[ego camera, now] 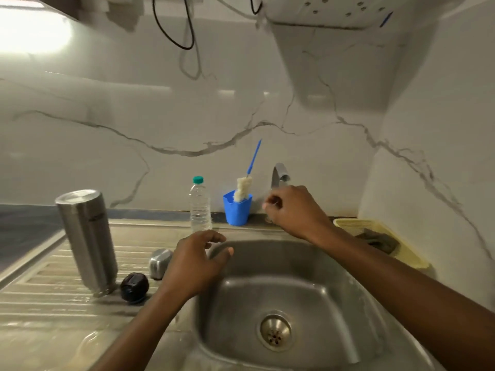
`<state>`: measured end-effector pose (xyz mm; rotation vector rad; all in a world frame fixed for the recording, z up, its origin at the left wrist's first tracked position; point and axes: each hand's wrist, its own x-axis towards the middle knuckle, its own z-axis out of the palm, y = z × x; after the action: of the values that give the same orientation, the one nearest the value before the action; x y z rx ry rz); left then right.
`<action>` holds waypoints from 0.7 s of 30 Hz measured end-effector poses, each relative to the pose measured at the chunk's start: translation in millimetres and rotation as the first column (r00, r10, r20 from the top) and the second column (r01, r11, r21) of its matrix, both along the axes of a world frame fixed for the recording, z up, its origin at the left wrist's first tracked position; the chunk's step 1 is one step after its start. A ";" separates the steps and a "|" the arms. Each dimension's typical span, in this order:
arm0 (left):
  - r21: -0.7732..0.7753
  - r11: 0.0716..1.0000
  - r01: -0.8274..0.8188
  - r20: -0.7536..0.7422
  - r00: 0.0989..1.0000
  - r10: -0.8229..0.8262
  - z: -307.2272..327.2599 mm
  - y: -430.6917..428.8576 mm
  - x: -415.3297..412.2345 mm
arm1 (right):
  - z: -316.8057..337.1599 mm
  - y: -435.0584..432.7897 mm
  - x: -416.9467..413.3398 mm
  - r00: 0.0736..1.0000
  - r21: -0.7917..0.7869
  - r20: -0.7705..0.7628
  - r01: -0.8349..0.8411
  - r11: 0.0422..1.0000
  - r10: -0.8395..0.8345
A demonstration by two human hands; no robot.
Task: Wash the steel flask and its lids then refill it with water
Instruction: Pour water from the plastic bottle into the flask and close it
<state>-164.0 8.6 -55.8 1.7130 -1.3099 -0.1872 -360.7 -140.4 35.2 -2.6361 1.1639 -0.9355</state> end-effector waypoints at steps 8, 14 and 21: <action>-0.051 0.994 -0.094 -0.072 0.993 0.090 11.3 35.9 44.2 | 26.8 0.2 147.0 0.965 0.109 -0.068 -0.246 0.963 0.254; -0.054 0.991 -0.119 -0.071 0.991 0.115 14.3 46.9 60.8 | 22.9 -19.8 208.4 0.935 0.108 -0.294 -0.173 0.979 0.198; -0.042 0.991 -0.129 -0.064 0.990 0.126 15.7 56.4 68.1 | 19.2 -30.9 210.5 0.956 0.068 -0.267 -0.105 0.992 0.120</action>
<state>-95.9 65.0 -40.1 1.7317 -1.1477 -0.1333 -150.2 -171.4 54.5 -2.8167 1.0566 -0.5282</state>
